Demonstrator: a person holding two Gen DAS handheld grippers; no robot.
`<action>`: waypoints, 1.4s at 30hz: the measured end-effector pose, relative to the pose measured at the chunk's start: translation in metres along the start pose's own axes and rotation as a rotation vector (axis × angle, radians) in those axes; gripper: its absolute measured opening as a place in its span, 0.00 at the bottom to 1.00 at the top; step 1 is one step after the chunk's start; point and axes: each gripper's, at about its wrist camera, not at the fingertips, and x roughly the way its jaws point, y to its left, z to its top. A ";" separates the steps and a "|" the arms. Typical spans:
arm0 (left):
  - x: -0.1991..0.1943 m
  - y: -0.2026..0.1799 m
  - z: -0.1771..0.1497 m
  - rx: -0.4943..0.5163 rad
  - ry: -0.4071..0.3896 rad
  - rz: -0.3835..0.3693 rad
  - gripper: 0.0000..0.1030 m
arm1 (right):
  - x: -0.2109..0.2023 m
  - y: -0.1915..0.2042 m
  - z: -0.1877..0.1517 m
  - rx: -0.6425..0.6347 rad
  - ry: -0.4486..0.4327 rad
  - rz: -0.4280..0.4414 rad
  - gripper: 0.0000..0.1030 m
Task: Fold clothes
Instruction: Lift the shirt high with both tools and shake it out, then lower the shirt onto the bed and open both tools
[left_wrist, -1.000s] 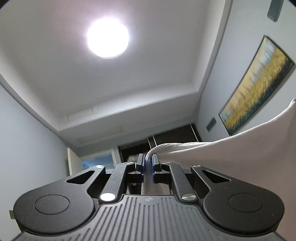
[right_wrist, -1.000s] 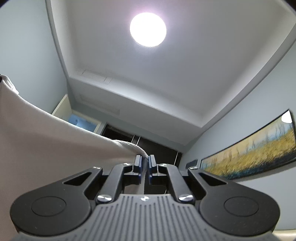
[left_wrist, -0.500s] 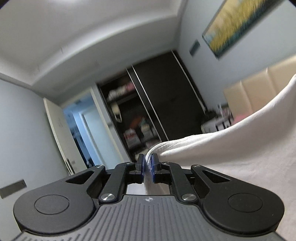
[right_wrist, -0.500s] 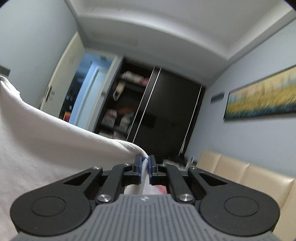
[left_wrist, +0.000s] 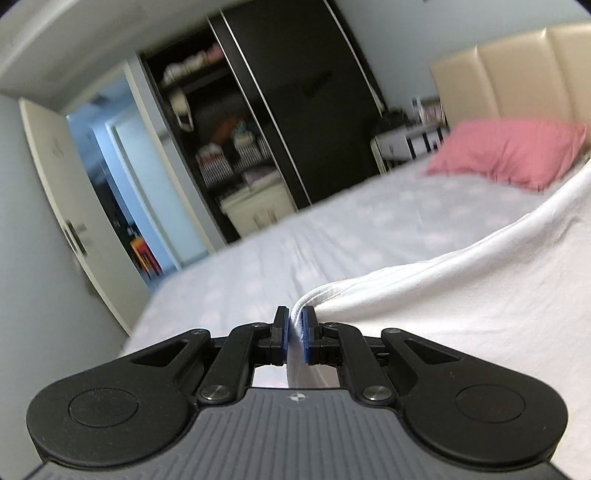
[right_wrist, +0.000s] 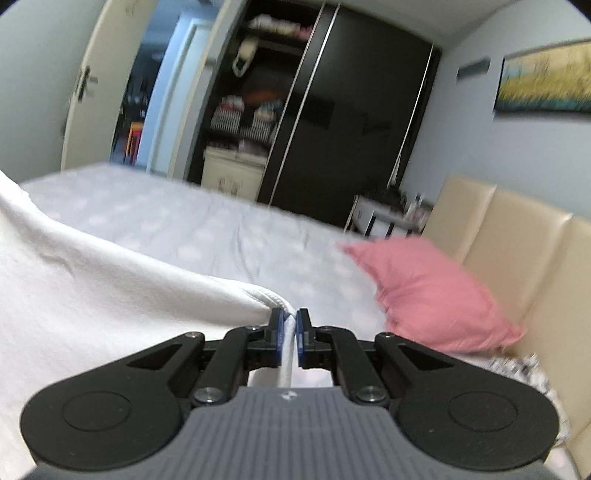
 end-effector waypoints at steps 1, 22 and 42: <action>0.015 -0.004 -0.009 0.000 0.031 -0.011 0.05 | 0.017 0.004 -0.009 0.002 0.028 0.006 0.08; 0.125 -0.030 -0.096 0.072 0.318 -0.246 0.20 | 0.133 0.011 -0.091 -0.020 0.442 0.364 0.28; 0.190 -0.033 -0.087 -0.185 0.345 -0.475 0.28 | 0.228 0.069 -0.075 0.242 0.479 0.633 0.35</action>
